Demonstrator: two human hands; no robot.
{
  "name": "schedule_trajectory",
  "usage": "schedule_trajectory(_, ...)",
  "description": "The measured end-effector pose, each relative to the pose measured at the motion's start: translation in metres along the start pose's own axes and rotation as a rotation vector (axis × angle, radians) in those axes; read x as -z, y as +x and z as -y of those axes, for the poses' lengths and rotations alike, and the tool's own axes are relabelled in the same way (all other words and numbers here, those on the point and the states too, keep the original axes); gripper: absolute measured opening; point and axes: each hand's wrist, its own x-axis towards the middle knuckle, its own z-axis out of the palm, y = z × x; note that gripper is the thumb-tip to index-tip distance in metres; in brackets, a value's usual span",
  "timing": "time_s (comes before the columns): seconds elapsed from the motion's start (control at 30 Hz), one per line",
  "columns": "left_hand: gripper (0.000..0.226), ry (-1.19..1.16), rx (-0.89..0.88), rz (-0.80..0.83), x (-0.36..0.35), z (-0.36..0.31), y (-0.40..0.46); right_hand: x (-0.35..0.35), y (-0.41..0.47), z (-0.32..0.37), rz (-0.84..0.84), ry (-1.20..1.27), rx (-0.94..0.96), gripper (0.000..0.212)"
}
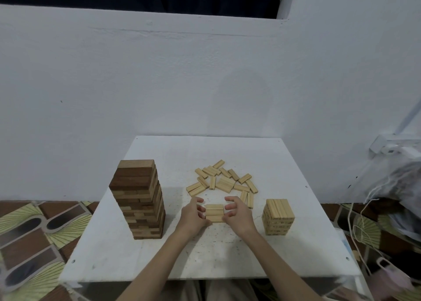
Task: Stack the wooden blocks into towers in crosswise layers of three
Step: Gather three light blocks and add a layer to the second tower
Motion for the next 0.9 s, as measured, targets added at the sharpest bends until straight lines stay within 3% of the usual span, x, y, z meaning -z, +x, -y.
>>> schedule_trajectory(0.4,0.049,-0.053,0.015,-0.046,0.0019,-0.0007,-0.0003,-0.0014,-0.0024,0.0002,-0.111,0.091,-0.038,0.036)
schedule_trajectory(0.9,0.045,-0.078,0.013,-0.094,-0.0004,-0.0025,0.0003,-0.0039,-0.0064,0.0038,-0.177,0.166,-0.063,0.032)
